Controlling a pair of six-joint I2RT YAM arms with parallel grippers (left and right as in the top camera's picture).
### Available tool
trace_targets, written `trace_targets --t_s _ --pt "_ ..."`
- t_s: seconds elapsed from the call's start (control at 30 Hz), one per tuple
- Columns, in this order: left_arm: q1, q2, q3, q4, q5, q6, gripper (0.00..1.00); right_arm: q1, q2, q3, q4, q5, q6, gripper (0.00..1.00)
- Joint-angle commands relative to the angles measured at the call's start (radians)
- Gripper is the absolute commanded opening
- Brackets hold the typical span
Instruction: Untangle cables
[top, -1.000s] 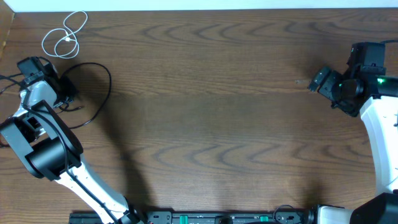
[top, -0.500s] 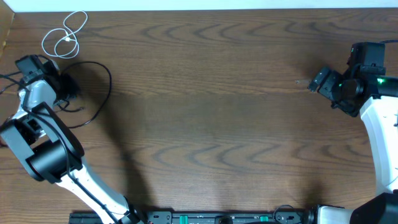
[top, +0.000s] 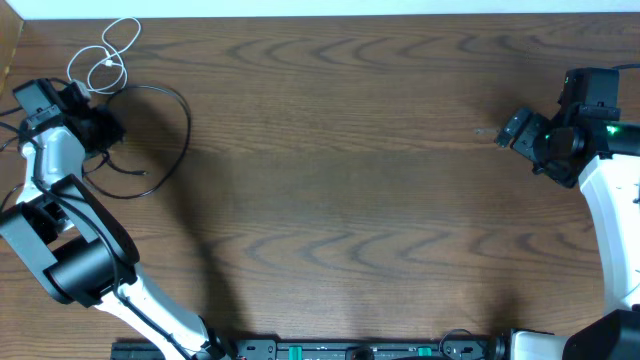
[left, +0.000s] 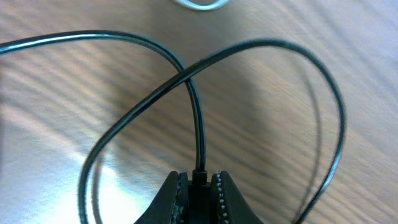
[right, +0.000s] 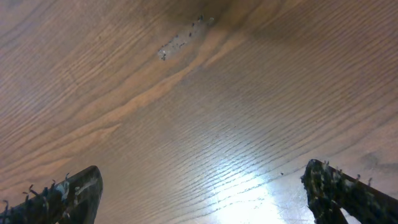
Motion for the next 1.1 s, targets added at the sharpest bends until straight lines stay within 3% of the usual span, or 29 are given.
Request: trace_targets --t_s 0.0,0.3,0.63,0.9,1.07 --pt "-0.01 -0.011 -0.002 0.003 0.175 -0.005 0.07 -0.003 -0.01 0.003 0.001 0.012 -0.008 0.99" --pt "-0.032 -0.011 -0.002 -0.003 0.165 -0.005 0.08 -0.003 -0.01 0.003 0.001 0.012 -0.008 0.99" --pt "-0.032 -0.011 -0.002 -0.018 -0.091 -0.005 0.07 -0.003 -0.01 0.003 0.001 0.012 -0.008 0.99" --pt "-0.032 -0.011 -0.002 -0.014 -0.08 -0.005 0.08 -0.003 -0.01 0.003 0.001 0.012 -0.008 0.99" --pt "-0.032 -0.011 -0.002 -0.003 0.034 0.0 0.07 -0.003 -0.01 0.003 0.001 0.012 -0.008 0.99"
